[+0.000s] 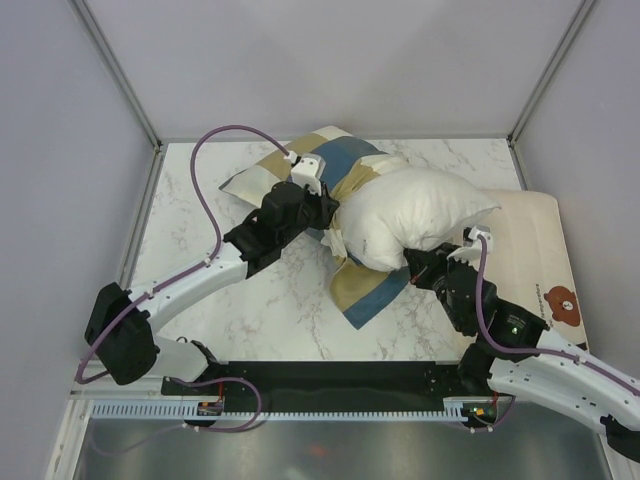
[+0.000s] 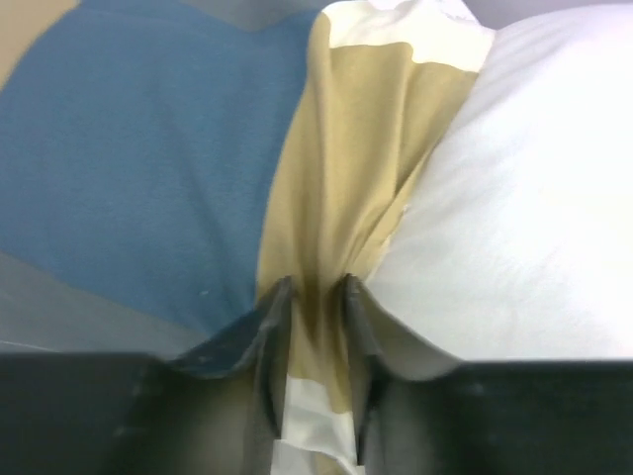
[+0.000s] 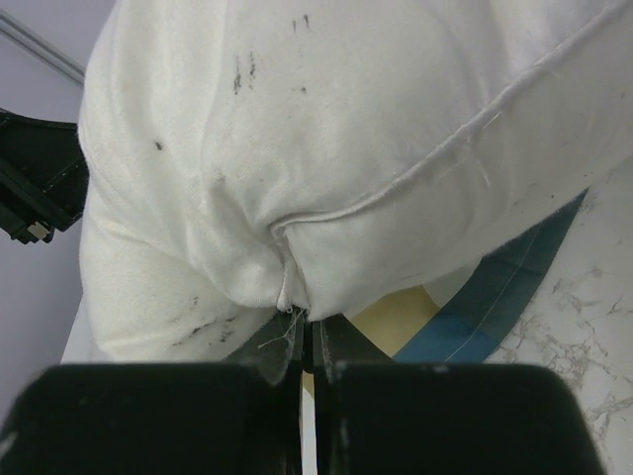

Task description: Remove the pillowcase from the pillow

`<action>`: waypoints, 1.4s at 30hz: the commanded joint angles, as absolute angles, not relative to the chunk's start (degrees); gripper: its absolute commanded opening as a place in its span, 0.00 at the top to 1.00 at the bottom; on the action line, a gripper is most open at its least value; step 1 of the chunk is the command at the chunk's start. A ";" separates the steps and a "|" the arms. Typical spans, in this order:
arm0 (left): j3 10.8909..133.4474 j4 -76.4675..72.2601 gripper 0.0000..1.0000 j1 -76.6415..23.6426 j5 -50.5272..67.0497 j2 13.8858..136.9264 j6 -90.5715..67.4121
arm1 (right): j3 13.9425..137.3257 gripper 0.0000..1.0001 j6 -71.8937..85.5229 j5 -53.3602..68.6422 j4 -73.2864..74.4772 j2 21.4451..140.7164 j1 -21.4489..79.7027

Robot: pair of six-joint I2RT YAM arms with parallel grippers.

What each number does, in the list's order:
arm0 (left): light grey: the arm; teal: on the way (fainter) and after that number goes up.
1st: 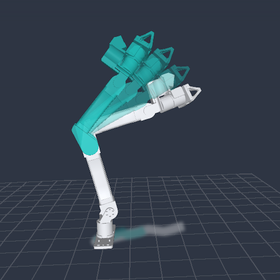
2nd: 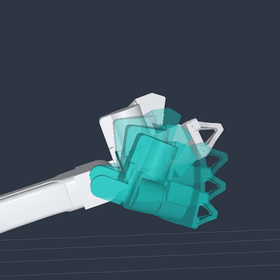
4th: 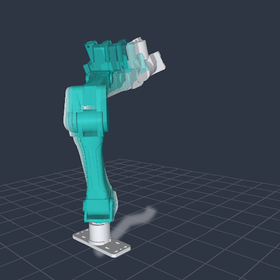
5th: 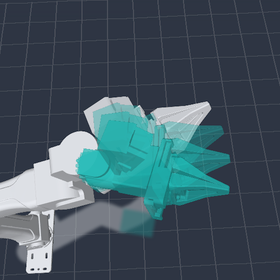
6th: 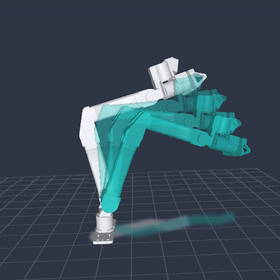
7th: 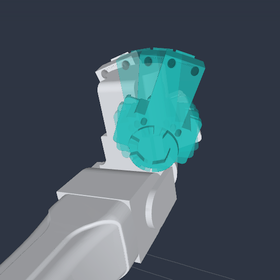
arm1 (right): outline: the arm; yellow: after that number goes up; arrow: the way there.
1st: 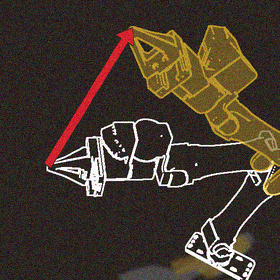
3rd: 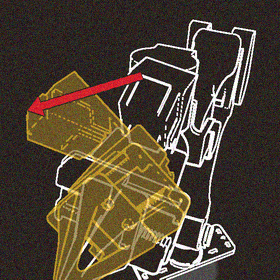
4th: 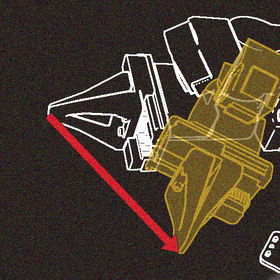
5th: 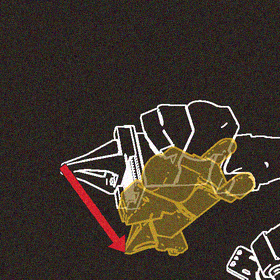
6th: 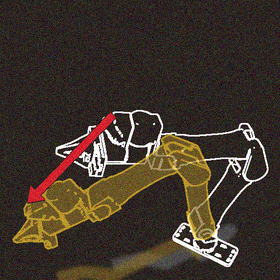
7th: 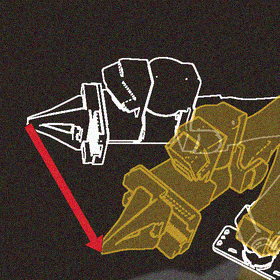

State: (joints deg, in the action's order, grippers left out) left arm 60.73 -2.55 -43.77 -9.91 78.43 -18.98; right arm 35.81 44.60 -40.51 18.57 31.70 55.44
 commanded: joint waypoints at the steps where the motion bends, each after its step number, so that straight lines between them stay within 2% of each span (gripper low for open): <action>1: 62.14 -3.96 0.82 -44.03 -10.36 79.80 -16.44 | 38.58 1.00 43.34 -44.38 14.86 31.90 55.55; 3: 62.31 -2.64 0.98 -43.42 -12.38 80.59 -17.05 | 38.93 1.00 42.02 -46.14 14.85 32.08 55.55; 11: 58.54 2.11 0.98 -32.36 -14.68 77.96 -24.69 | 42.10 1.00 35.78 -55.36 16.61 28.83 55.63; 20: 55.90 3.43 0.98 -16.55 -10.47 77.78 -30.49 | 47.19 1.00 28.66 -63.10 17.14 26.81 55.55; 25: 58.87 5.44 0.98 -11.96 -8.26 80.15 -29.98 | 48.51 1.00 24.62 -66.44 17.23 24.61 55.55; 30: 61.61 7.73 0.98 -10.46 -7.04 79.46 -25.68 | 49.22 1.00 20.57 -68.90 17.23 27.94 55.55; 36: 59.07 5.45 0.98 -10.37 8.32 73.14 -24.00 | 47.82 1.00 20.74 -68.91 16.70 40.41 54.32; 38: 58.01 5.36 0.98 -10.46 11.58 71.72 -24.00 | 47.03 1.00 22.66 -65.41 16.44 44.64 49.07; 39: 57.22 5.27 0.98 -10.46 13.69 70.85 -23.82 | 45.98 1.00 23.28 -57.99 15.48 45.69 46.17; 40: 56.96 5.36 0.98 -10.63 14.41 70.40 -23.99 | 45.27 1.00 23.90 -54.18 14.51 47.44 39.27; 42: 57.04 5.54 0.98 -10.81 17.12 69.87 -24.08 | 42.99 1.00 24.87 -47.66 11.71 49.21 32.81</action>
State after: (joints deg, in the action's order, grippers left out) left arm 57.56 5.43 -10.35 10.92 71.70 -26.92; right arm 44.49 23.77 -54.94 17.98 48.01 40.82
